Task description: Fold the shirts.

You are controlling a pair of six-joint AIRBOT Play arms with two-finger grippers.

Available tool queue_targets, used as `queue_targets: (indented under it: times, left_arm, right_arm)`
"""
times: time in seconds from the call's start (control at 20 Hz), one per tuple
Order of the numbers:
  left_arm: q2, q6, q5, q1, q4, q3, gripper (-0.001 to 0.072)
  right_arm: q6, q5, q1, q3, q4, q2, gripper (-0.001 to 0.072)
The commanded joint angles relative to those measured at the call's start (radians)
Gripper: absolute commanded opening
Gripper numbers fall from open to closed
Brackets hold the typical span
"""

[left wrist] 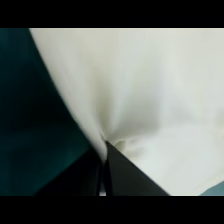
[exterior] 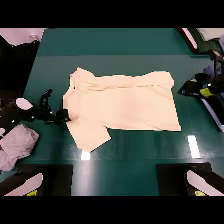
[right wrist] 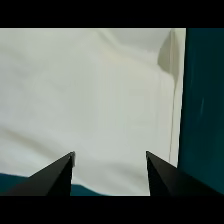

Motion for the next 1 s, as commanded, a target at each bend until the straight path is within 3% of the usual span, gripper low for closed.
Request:
queue_targets:
  times: [0.0, 0.2, 0.45, 0.95]
  left_arm:
    - [0.089, 0.011, -0.107, -0.002, 0.064, 0.024, 0.0027]
    - [0.239, 0.011, -0.124, -0.002, 0.069, 0.024, 0.0027]
    - [0.257, 0.011, -0.166, -0.002, 0.067, 0.024, 0.0027]
    - [0.257, 0.011, -0.188, -0.002, 0.067, 0.024, 0.0027]
  right_arm:
    - [-0.014, 0.145, -0.077, -0.106, 0.000, 0.026, 0.0504]
    - [-0.014, 0.095, -0.171, -0.337, -0.001, 0.124, 0.0504]
    - [-0.013, 0.035, -0.229, -0.525, 0.009, 0.165, 0.0504]
    - [0.022, -0.169, -0.228, -0.585, 0.116, 0.153, 0.0504]
